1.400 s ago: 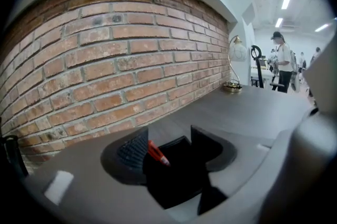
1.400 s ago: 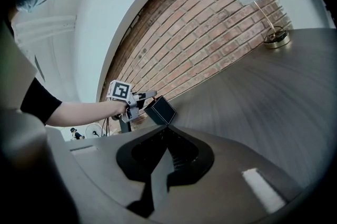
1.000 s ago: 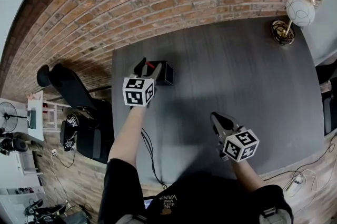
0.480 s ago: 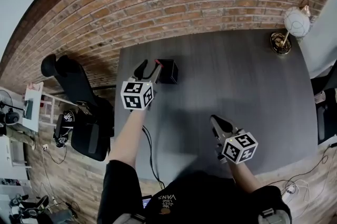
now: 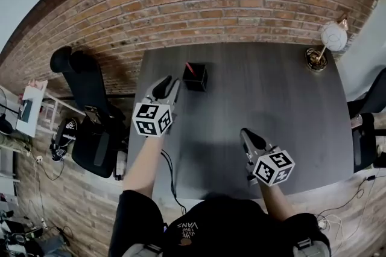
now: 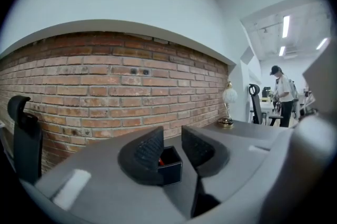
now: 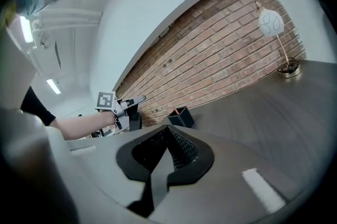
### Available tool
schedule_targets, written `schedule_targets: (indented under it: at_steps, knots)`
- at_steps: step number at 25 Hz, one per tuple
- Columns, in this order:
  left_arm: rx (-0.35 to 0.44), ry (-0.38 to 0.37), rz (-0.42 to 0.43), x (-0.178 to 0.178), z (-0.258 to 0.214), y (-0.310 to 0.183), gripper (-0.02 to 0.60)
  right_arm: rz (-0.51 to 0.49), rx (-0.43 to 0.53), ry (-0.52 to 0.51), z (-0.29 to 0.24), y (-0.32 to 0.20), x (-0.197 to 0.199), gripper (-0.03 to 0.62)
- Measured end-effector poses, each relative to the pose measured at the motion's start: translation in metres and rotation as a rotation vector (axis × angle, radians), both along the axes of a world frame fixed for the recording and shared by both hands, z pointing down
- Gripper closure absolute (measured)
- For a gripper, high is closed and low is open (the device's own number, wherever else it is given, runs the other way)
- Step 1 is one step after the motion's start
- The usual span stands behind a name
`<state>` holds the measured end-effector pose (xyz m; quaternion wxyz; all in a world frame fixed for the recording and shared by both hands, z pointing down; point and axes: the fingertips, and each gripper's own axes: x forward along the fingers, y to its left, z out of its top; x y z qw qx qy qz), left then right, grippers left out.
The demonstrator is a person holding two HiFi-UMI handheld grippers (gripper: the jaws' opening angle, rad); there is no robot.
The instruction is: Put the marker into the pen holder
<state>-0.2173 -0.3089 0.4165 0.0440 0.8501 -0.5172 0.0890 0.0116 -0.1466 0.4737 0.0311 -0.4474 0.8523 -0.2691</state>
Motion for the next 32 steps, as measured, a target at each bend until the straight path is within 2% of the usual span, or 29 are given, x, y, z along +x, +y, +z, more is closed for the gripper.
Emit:
schedule_targets:
  at_steps: [6,10,19,32]
  knots:
    - [0.032,0.070,0.006,-0.002,-0.012,0.051,0.466,-0.007,0.022,0.017,-0.010,0.023,-0.006,0.592]
    - [0.056,0.070,0.027,0.000,-0.015,0.090,0.511,-0.009,0.034,0.025,-0.016,0.038,-0.010,0.592]
    - [0.072,0.135,0.011,-0.020,-0.021,0.166,0.528,-0.025,0.062,0.048,-0.027,0.074,-0.024,0.592]
    - [0.049,0.164,-0.006,-0.035,-0.004,0.265,0.529,-0.031,0.079,0.040,-0.032,0.119,-0.044,0.592]
